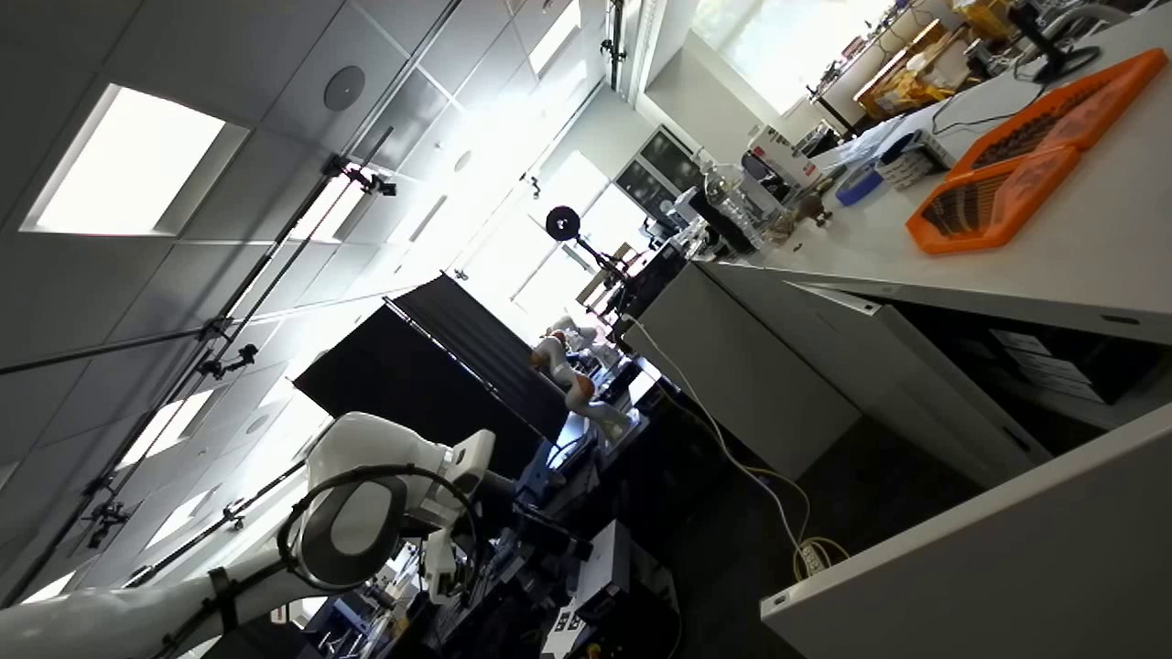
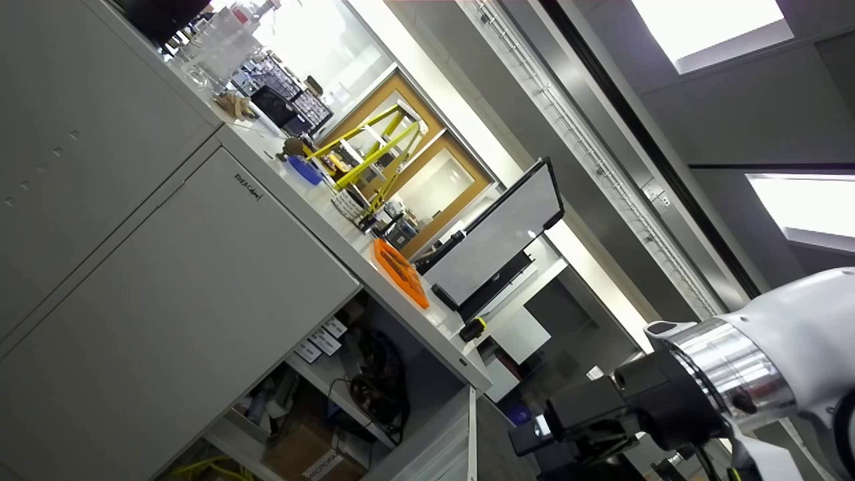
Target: Close the cabinet door
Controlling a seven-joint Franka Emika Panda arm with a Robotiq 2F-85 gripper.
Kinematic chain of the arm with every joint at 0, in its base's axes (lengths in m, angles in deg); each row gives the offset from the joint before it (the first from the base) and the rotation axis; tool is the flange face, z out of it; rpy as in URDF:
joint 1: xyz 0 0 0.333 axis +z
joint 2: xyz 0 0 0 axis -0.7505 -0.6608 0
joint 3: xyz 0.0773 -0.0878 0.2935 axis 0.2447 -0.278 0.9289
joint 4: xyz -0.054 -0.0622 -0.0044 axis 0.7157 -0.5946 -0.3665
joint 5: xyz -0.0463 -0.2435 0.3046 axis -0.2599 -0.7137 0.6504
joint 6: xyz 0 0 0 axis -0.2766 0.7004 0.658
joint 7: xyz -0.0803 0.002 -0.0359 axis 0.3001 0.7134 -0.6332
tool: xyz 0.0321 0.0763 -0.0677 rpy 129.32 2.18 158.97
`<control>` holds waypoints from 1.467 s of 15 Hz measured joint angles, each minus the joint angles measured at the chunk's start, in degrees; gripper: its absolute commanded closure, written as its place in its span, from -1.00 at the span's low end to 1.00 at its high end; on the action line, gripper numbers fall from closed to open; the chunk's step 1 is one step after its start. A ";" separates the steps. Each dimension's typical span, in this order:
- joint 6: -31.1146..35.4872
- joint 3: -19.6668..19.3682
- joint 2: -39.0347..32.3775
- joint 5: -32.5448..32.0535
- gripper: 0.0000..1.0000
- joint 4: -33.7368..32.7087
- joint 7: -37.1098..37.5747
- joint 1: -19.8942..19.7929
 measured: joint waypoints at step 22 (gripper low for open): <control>9.54 -11.55 -11.37 -25.13 -1.00 0.66 -8.05 -19.33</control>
